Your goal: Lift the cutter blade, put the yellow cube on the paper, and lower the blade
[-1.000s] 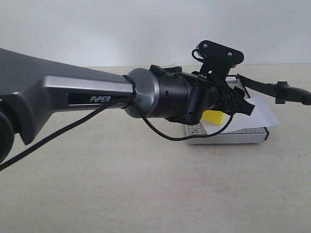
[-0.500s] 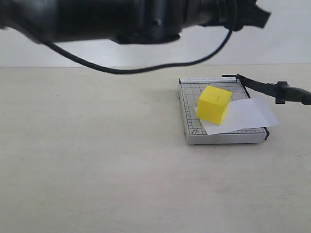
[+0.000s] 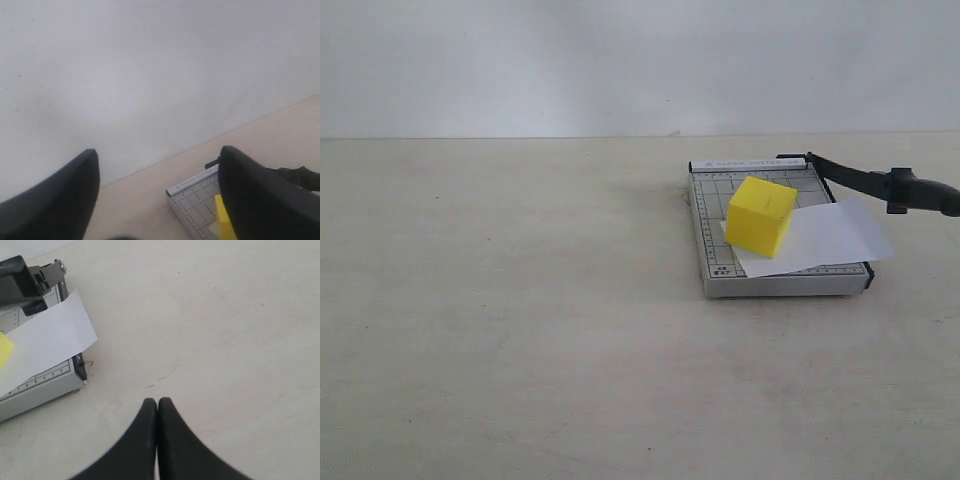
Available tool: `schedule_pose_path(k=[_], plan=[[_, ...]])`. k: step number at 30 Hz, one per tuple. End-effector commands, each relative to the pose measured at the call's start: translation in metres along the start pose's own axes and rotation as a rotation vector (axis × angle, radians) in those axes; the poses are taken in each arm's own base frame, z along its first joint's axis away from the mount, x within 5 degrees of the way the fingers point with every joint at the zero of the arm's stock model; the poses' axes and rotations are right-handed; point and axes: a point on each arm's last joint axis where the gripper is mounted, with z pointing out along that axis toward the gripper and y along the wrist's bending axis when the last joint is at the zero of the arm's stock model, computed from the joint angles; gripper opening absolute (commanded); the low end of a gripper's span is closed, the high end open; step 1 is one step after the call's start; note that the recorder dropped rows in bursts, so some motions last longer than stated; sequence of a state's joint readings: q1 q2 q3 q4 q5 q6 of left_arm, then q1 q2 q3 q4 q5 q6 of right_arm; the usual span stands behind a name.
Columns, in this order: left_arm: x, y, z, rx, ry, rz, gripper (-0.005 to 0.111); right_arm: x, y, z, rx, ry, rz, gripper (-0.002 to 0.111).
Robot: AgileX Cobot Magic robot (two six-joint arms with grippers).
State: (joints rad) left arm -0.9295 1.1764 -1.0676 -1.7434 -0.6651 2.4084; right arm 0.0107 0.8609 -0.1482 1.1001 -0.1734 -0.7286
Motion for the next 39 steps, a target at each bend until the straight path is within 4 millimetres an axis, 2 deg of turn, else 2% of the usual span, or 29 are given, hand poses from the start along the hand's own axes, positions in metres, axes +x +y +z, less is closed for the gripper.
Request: schedule_pose_path(k=[1, 6, 11, 16, 19, 25, 34, 39], plan=[[0.025, 0.023, -0.045, -0.037, -0.037, -0.091, 0.064, 0.001, -0.001, 0.0, 0.007, -0.003, -0.013, 0.0], [0.052, 0.04, -0.084, -0.061, -0.098, -0.21, 0.064, 0.001, -0.001, 0.0, 0.007, -0.003, -0.012, 0.0], [0.077, 0.041, -0.103, -0.071, -0.114, -0.224, 0.064, 0.001, -0.001, 0.0, 0.007, -0.003, 0.014, 0.0], [0.104, 0.027, -0.109, -0.048, -0.089, -0.233, 0.064, 0.0, -0.002, 0.0, 0.014, -0.012, 0.018, 0.0], [0.113, 0.017, -0.112, 0.002, -0.12, -0.264, 0.064, 0.0, -0.002, 0.0, 0.02, -0.019, 0.032, 0.0], [0.122, 0.001, -0.117, 0.098, -0.192, -0.203, 0.064, 0.0, -0.002, 0.0, 0.02, -0.019, 0.032, 0.0], [0.135, -0.011, -0.128, 0.156, -0.275, -0.118, 0.064, 0.0, -0.002, 0.0, 0.02, -0.019, 0.032, 0.0], [0.149, -0.022, -0.136, 0.196, -0.32, -0.119, 0.059, 0.001, -0.001, 0.0, 0.004, 0.0, -0.014, 0.0]])
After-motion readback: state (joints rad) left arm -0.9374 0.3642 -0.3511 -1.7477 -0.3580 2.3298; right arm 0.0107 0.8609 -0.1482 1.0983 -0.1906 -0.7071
